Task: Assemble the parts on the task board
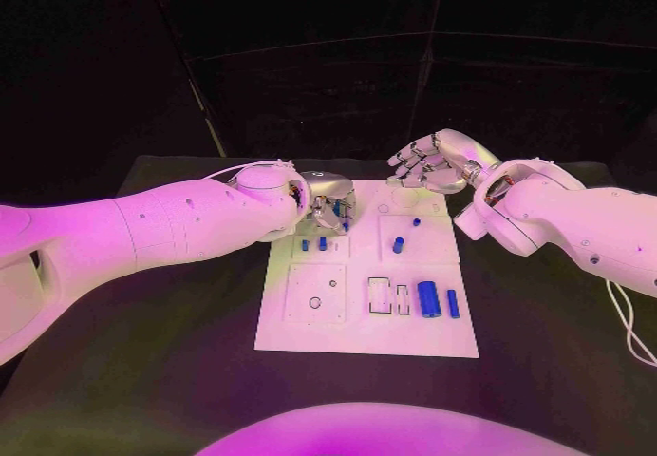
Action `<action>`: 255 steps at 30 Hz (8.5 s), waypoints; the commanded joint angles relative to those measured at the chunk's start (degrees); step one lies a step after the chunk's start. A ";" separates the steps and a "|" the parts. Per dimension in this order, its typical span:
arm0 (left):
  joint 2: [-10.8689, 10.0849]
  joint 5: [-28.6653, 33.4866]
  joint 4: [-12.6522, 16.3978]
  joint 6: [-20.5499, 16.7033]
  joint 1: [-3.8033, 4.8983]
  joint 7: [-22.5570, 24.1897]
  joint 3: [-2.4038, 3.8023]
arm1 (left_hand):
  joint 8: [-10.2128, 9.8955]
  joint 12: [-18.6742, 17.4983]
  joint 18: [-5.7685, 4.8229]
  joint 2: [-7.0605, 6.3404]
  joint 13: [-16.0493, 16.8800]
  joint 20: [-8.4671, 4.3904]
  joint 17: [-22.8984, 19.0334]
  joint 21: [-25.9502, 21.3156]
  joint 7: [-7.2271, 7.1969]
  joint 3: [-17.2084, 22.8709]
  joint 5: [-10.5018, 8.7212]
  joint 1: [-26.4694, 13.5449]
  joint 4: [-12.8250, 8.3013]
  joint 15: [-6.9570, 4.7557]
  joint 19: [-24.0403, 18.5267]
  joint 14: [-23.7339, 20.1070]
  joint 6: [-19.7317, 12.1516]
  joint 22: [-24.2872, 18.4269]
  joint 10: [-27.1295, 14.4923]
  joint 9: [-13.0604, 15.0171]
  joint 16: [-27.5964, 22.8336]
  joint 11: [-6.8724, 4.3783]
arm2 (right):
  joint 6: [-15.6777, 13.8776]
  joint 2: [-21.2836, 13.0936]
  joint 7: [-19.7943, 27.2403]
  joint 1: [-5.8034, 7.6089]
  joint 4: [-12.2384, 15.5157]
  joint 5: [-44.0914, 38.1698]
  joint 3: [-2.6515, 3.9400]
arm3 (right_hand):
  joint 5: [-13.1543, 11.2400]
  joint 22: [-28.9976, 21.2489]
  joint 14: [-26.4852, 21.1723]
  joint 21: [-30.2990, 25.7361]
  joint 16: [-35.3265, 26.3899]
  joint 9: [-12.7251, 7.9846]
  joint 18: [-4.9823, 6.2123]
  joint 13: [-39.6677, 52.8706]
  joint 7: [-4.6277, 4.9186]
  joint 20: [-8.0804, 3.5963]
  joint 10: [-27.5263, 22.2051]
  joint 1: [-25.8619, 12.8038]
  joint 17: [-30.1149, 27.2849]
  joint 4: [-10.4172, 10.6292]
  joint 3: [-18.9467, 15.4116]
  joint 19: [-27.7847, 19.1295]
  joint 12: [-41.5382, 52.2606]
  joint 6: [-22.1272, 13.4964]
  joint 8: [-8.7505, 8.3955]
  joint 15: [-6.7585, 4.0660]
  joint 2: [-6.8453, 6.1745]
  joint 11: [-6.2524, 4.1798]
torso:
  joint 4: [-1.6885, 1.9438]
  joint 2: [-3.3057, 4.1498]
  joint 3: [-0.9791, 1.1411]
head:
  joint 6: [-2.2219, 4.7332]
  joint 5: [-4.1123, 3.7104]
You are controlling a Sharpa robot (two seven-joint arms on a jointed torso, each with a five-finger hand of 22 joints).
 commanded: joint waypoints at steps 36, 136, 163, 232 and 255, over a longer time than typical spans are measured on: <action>-13.40 4.63 10.10 -1.35 0.11 -1.05 2.83 | -0.61 -1.74 -1.27 -0.46 -0.58 -0.16 -0.74 1.09 0.10 1.76 -0.10 -1.53 -0.22 -0.39 0.67 0.90 1.57 1.07 1.69 -0.38 -0.21 0.05 | -0.34 -0.28 0.78 0.09 -0.20 0.17 0.04 | 0.33 -0.07 -0.04 -0.63 -0.53 -0.08 0.18 -0.30 3.64 0.36 -0.62 -0.03 -0.26 -0.47 -0.03 0.14 0.32 -0.46 0.33 0.23 0.59 -0.05 | 0.06 0.02 -0.06 | 0.58 0.34; -8.88 4.76 5.26 3.66 -0.48 -2.54 2.62 | -5.17 -7.29 -1.22 -3.64 -1.34 0.97 -2.31 0.41 1.45 3.11 -0.12 -4.11 -0.43 1.08 0.03 0.60 -2.51 0.89 -2.50 -2.52 -0.73 1.95 | -0.21 -0.26 0.93 0.09 0.14 0.17 0.04 | 0.35 -0.06 -0.02 -0.75 -0.58 -0.08 0.19 -0.41 3.66 0.37 -0.66 -0.05 -0.35 -0.51 -0.04 0.17 0.38 -0.48 0.37 0.24 0.64 -0.04 | 0.03 0.02 0.00 | -0.47 0.18; -14.60 8.48 7.83 -0.64 -0.21 -1.51 2.77 | -7.29 -9.16 -0.79 -5.04 -1.17 1.47 -4.21 -1.36 1.65 2.82 -0.11 -4.48 -0.63 1.48 -0.74 0.12 -4.70 -0.66 -4.95 -2.98 -1.65 2.46 | 2.01 -1.42 -0.49 0.09 -2.09 -3.52 0.04 | -1.77 2.09 12.52 2.91 3.82 0.08 0.41 -1.96 0.41 -3.85 7.83 3.99 0.08 -4.85 3.07 10.48 1.11 6.34 2.16 -4.08 1.76 -3.56 | 0.07 -0.13 -0.10 | 0.27 -0.42; -21.18 70.22 15.30 -6.87 0.29 19.04 2.64 | -7.05 -6.78 1.65 -3.67 -0.86 2.25 -30.74 -17.92 3.19 3.82 -0.07 -5.11 0.44 2.17 -10.26 -11.07 -2.37 -15.04 -2.93 -2.86 -18.93 3.09 | 15.10 -0.08 -13.27 -2.87 -1.47 -40.00 -0.05 | -3.68 25.17 26.52 37.93 57.25 0.13 -0.01 -1.76 -2.03 -8.71 18.24 -0.72 43.06 -10.26 20.87 16.77 -17.38 16.52 -9.49 -8.22 -3.68 -6.24 | 0.02 0.03 -0.07 | 3.36 -5.70; -21.15 70.22 15.11 -6.56 0.26 18.83 2.63 | -7.00 -6.77 1.64 -3.53 -0.89 2.26 -30.96 -18.04 3.22 3.88 -0.07 -5.10 0.49 2.18 -10.28 -11.18 -2.30 -15.12 -3.08 -2.86 -19.07 3.12 | 14.05 0.48 -13.42 -3.29 -1.60 -40.54 -0.06 | -8.39 29.81 26.38 42.43 60.58 0.28 -0.39 -1.62 -2.60 -9.03 21.26 -1.27 45.29 -11.03 29.15 16.41 -17.83 19.63 -8.95 -8.64 -2.55 -6.98 | -0.01 -0.03 -0.10 | 2.94 -5.46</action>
